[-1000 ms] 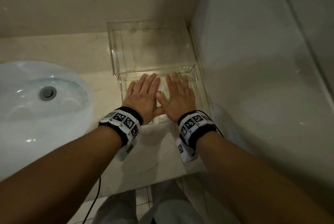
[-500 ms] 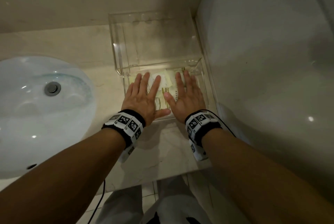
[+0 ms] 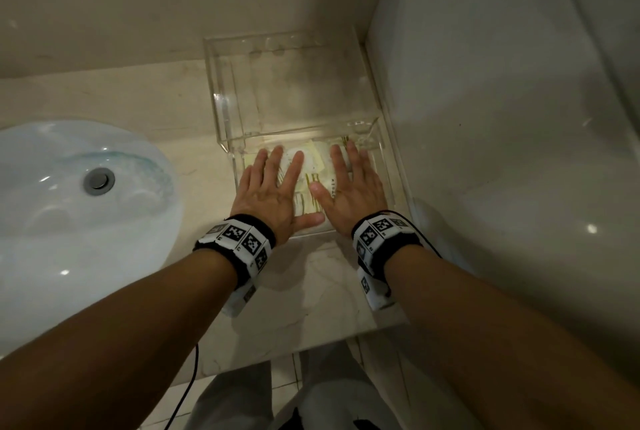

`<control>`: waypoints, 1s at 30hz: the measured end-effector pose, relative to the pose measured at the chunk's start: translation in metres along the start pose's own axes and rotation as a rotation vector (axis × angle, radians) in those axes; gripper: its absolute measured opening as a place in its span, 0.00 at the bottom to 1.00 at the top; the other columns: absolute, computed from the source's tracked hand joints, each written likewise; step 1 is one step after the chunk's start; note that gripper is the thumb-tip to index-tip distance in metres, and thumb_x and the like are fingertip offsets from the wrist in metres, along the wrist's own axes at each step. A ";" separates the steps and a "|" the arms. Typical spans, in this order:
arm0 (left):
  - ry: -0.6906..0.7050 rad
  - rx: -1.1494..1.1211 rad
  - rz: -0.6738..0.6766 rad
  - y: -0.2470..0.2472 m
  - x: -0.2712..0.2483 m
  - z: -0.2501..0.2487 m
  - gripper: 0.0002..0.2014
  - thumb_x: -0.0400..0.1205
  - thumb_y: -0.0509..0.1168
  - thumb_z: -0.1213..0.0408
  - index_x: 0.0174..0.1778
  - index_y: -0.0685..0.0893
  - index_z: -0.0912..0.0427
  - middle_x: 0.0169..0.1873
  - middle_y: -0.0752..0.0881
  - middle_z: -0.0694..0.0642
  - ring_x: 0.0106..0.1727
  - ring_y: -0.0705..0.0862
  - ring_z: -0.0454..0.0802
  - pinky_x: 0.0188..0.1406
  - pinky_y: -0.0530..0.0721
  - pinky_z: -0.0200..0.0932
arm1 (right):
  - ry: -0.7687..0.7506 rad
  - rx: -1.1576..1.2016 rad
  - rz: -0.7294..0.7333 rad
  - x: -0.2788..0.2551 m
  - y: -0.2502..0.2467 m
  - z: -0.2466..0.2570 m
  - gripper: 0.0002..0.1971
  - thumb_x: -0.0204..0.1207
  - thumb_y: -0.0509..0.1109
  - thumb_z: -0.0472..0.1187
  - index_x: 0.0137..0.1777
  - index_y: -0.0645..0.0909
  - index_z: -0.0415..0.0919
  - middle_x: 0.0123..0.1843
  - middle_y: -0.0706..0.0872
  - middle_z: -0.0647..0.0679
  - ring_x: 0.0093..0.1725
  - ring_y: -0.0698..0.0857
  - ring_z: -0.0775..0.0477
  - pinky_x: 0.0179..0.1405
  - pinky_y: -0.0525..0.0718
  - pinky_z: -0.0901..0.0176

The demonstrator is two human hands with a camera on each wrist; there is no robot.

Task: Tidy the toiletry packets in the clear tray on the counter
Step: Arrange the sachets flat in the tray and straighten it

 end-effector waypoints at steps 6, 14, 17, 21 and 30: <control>0.081 -0.046 -0.081 -0.012 -0.001 -0.005 0.59 0.64 0.48 0.17 0.87 0.39 0.46 0.87 0.44 0.58 0.86 0.44 0.63 0.83 0.47 0.64 | -0.068 0.017 -0.112 -0.008 -0.017 0.016 0.38 0.81 0.49 0.68 0.87 0.43 0.56 0.89 0.38 0.52 0.87 0.34 0.44 0.83 0.41 0.42; 0.097 0.004 -0.024 0.001 0.008 0.002 0.57 0.68 0.51 0.21 0.87 0.37 0.46 0.87 0.38 0.51 0.86 0.36 0.58 0.84 0.44 0.63 | -0.113 -0.093 -0.036 -0.001 0.006 0.025 0.35 0.83 0.45 0.63 0.86 0.39 0.55 0.89 0.38 0.54 0.86 0.32 0.44 0.84 0.38 0.36; 0.095 0.004 -0.043 0.005 0.011 0.001 0.53 0.73 0.52 0.25 0.87 0.38 0.47 0.87 0.39 0.53 0.87 0.38 0.59 0.84 0.46 0.63 | -0.079 -0.127 -0.055 0.002 0.010 0.027 0.37 0.82 0.46 0.63 0.87 0.39 0.52 0.89 0.38 0.53 0.87 0.33 0.45 0.84 0.38 0.36; 0.067 0.004 -0.089 0.007 0.012 -0.001 0.45 0.77 0.50 0.34 0.88 0.44 0.49 0.88 0.44 0.55 0.87 0.42 0.60 0.83 0.50 0.65 | -0.069 -0.120 -0.077 0.003 0.008 0.029 0.36 0.83 0.47 0.63 0.87 0.41 0.52 0.89 0.41 0.53 0.87 0.35 0.45 0.84 0.40 0.37; 0.083 0.018 -0.095 0.009 0.011 0.000 0.49 0.76 0.56 0.31 0.88 0.45 0.50 0.88 0.46 0.56 0.87 0.43 0.61 0.82 0.50 0.63 | -0.071 -0.095 -0.112 0.003 0.010 0.028 0.35 0.82 0.48 0.62 0.87 0.45 0.53 0.89 0.45 0.54 0.88 0.39 0.45 0.84 0.43 0.37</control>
Point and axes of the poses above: each hand's wrist, its own x-axis towards the middle knuckle, its own y-axis out of the palm, z = x × y, the point moved 2 cm from there along x, towards the middle knuckle
